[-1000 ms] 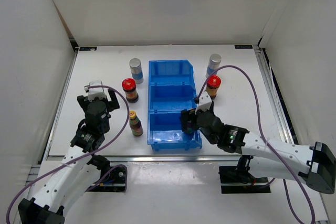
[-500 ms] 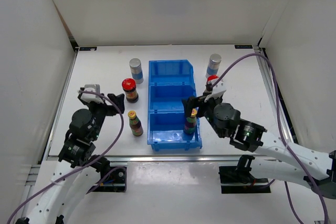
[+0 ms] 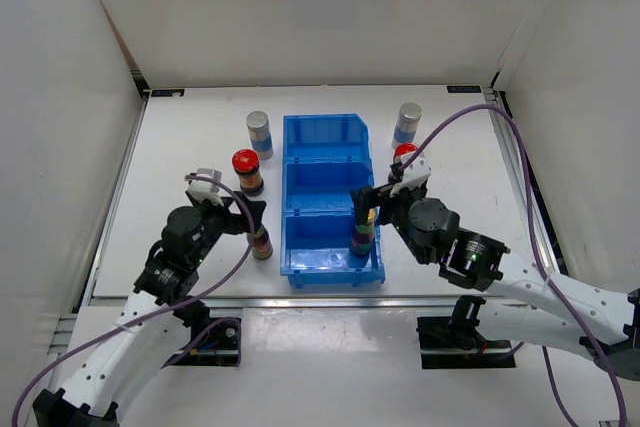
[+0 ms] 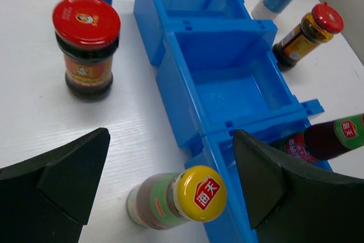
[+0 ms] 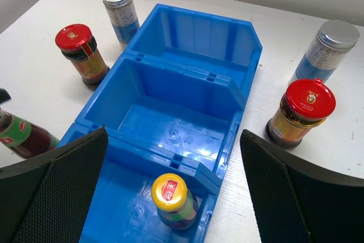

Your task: Organize the condiment bottles

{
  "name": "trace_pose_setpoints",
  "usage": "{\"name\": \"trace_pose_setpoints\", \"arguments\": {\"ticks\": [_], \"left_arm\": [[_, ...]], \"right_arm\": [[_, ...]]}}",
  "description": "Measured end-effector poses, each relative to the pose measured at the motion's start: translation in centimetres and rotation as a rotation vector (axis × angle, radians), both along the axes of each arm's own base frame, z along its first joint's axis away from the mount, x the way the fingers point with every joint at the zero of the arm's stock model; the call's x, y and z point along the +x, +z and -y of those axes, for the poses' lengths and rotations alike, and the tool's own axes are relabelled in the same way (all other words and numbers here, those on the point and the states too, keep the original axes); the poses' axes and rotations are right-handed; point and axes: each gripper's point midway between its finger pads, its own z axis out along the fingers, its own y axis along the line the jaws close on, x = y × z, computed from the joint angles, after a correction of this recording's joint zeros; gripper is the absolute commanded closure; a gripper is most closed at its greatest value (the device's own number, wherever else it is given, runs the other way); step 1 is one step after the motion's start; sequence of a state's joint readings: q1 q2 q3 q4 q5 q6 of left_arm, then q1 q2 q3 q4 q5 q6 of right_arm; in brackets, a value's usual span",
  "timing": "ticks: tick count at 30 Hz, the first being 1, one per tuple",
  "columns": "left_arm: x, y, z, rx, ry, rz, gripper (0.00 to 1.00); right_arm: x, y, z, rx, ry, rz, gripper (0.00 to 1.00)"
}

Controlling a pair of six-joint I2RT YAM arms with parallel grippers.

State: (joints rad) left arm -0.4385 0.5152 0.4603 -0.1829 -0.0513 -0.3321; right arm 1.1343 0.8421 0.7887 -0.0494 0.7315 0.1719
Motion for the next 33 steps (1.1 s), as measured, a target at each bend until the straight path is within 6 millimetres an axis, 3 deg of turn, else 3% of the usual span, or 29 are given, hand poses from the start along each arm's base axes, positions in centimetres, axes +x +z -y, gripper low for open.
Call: {"name": "trace_pose_setpoints", "arguments": {"ticks": [11,17,26,33], "left_arm": [[-0.7,-1.0,2.4,-0.014,-0.081,-0.028,0.02],[-0.4,-2.9,2.1,0.006,-0.029,-0.087,0.12],[-0.1,-5.2,1.6,0.046,0.030,-0.149,0.19],[0.0,-6.4,1.9,0.083,0.021,-0.181,0.42]], "right_arm": [[0.0,-0.2,0.0,-0.005,-0.003,-0.002,0.00],[0.1,-0.5,-0.1,-0.014,-0.003,-0.006,0.00],[0.2,-0.5,0.0,-0.016,-0.009,-0.005,0.00],[0.2,-1.1,0.1,-0.029,-0.015,-0.011,0.00]]}}
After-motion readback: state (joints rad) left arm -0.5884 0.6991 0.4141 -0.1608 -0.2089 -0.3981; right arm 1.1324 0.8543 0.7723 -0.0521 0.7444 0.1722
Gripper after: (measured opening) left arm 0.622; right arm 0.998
